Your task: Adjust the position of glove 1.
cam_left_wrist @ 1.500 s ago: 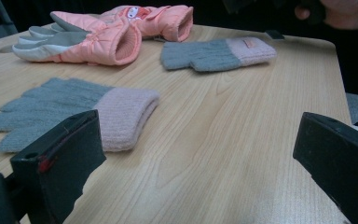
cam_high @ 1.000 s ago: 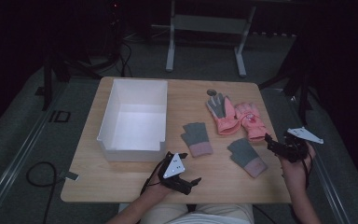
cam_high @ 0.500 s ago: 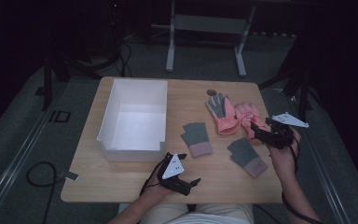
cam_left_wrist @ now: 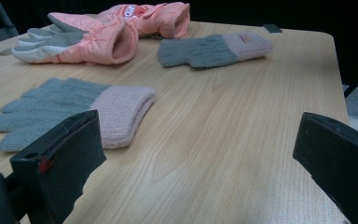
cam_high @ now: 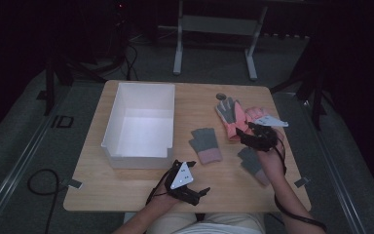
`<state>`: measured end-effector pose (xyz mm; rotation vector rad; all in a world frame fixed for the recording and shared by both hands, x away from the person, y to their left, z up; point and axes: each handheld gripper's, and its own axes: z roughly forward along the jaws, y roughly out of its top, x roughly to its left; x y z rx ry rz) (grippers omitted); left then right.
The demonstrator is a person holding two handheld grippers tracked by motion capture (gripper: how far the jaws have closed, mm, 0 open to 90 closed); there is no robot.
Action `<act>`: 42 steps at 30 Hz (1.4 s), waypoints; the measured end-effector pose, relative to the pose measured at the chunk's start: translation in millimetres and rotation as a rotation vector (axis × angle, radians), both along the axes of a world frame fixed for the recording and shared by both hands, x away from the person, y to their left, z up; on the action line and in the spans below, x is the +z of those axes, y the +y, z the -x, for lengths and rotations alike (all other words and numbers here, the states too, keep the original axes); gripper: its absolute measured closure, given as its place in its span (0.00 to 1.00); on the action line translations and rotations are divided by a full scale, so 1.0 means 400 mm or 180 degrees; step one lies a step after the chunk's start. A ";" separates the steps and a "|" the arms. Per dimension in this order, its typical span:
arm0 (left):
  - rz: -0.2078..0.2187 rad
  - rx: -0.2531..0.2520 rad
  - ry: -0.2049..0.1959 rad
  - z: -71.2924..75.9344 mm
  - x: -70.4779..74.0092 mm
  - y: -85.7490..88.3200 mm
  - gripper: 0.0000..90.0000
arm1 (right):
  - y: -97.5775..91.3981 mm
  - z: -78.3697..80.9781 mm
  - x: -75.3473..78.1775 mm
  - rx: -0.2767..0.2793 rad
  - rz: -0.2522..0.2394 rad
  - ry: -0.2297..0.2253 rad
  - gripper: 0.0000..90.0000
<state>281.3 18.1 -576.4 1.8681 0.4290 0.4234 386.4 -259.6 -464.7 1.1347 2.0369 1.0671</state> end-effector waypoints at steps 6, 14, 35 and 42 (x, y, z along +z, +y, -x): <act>0.0023 0.0010 -0.0010 0.001 0.000 0.002 0.01 | 0.061 -0.013 -0.028 0.0178 0.0103 0.0075 0.50; 0.0027 -0.0002 -0.0006 0.002 0.000 0.003 0.01 | 0.139 -0.038 -0.080 0.0419 0.0236 0.0250 0.51; 0.0056 -0.0030 0.0008 0.001 0.000 0.005 0.01 | 0.240 -0.112 -0.204 0.0669 0.0525 0.0613 0.64; 0.0068 -0.0027 0.0026 -0.001 0.000 0.006 0.01 | 0.226 -0.142 -0.222 0.0780 0.0431 0.0896 0.66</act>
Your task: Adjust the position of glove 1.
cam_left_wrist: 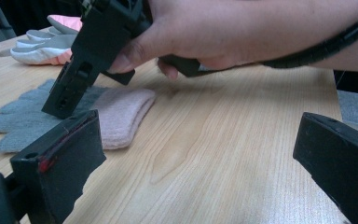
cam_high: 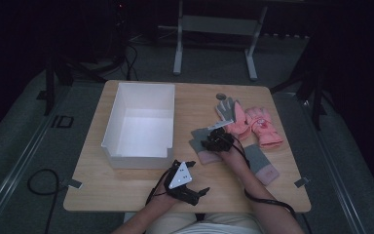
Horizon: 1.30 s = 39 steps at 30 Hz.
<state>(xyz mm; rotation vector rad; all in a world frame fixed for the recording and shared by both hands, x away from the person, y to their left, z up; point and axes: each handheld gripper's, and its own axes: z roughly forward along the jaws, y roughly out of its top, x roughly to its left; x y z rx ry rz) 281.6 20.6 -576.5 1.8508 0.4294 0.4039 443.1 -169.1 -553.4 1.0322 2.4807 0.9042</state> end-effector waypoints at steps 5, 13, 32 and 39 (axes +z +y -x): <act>-0.0007 -0.0003 -0.0016 0.001 0.000 -0.001 0.01 | 0.009 0.002 0.001 -0.0006 0.0068 -0.0012 0.75; -0.0009 0.0003 -0.0001 0.000 0.000 0.000 0.01 | 0.034 0.007 0.013 -0.0199 0.0157 0.0069 0.89; 0.0006 0.0031 0.0006 0.000 0.000 0.001 0.01 | -0.020 0.185 0.142 -0.0773 -0.0367 -0.0135 0.94; 0.0007 0.0036 0.0002 0.000 0.000 0.000 0.01 | -0.046 0.221 0.088 -0.0877 -0.0364 0.0054 0.94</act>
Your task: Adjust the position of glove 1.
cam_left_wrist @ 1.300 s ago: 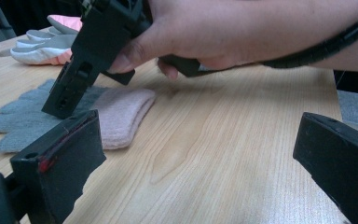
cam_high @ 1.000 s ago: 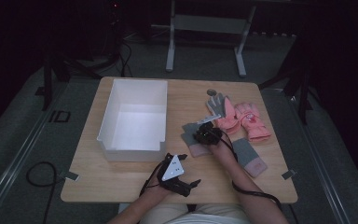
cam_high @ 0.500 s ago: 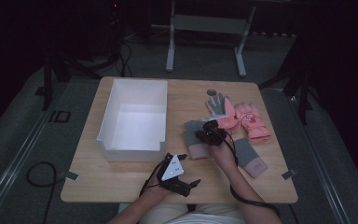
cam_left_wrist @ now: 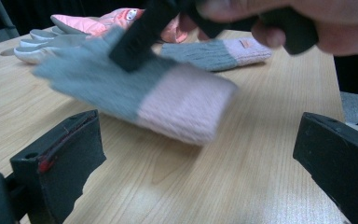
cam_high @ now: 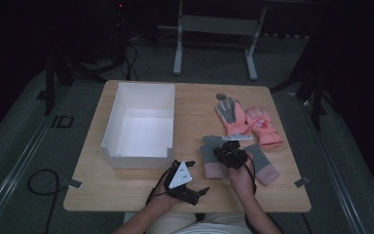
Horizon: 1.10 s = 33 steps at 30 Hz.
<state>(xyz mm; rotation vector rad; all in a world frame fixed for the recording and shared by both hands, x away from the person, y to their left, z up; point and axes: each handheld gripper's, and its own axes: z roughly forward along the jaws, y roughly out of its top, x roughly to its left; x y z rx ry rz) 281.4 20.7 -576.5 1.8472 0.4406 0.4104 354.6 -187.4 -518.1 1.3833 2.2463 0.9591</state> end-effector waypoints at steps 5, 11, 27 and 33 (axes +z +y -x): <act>-0.0005 0.0002 0.0014 -0.001 0.000 -0.001 0.01 | 0.005 -0.012 -0.049 -0.0028 0.0031 0.0124 0.93; 0.0000 0.0002 0.0007 -0.001 0.000 0.000 0.01 | -0.001 -0.025 -0.088 -0.0093 0.0013 0.0178 0.90; 0.0012 0.0005 0.0019 -0.002 0.000 0.001 0.01 | -0.071 -0.023 -0.001 0.0158 -0.0037 -0.0036 0.78; -0.0009 0.0003 0.0023 -0.002 0.000 0.000 0.01 | -0.156 -0.031 0.022 0.0321 0.0153 -0.0106 0.78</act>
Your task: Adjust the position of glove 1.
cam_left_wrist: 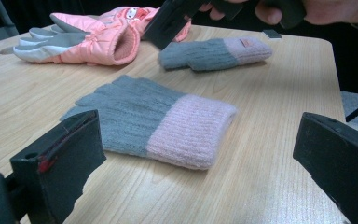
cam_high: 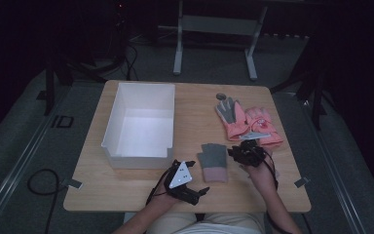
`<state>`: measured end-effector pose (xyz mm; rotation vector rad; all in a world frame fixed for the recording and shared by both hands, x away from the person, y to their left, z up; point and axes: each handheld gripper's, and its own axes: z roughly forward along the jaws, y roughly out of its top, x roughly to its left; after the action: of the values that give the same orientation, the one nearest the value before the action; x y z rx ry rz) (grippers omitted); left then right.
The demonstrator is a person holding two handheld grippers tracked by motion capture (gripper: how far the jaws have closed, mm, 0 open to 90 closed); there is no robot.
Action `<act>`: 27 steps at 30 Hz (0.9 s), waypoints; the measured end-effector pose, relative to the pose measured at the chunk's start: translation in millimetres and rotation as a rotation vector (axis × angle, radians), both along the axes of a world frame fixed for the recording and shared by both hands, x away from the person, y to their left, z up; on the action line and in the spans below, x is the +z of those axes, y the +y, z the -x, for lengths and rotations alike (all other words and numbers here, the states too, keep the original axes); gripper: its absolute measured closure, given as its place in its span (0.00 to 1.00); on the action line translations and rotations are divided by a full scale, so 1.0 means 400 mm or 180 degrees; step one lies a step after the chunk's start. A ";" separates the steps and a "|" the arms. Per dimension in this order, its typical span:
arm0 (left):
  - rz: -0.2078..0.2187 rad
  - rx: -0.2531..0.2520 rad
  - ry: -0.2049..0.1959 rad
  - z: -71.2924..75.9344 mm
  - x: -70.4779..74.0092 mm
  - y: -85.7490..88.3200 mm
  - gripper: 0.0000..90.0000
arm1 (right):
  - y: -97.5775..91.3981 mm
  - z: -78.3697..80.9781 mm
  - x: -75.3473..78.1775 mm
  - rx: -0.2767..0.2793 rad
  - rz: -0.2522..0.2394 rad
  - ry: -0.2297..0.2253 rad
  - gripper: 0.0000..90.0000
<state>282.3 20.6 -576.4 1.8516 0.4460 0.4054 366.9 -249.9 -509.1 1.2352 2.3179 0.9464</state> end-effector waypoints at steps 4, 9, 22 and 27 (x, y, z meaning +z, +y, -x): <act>0.0000 0.0004 -0.0006 0.000 0.000 0.000 0.01 | -0.062 -0.005 0.001 0.0084 0.0108 -0.0048 0.79; 0.0018 0.0013 -0.0010 0.001 0.000 0.000 0.01 | -0.139 -0.014 -0.010 0.0153 0.0317 -0.0019 0.80; 0.0024 0.0049 0.0000 0.001 0.000 0.000 0.01 | -0.236 -0.007 -0.056 0.0184 0.0461 0.0136 0.73; 0.0036 0.0068 0.0000 0.001 -0.001 0.001 0.01 | -0.243 -0.012 -0.079 0.0287 0.0430 0.0205 0.74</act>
<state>281.9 21.1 -576.6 1.8372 0.4676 0.4168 371.5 -347.0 -540.8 1.1309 2.4613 0.7744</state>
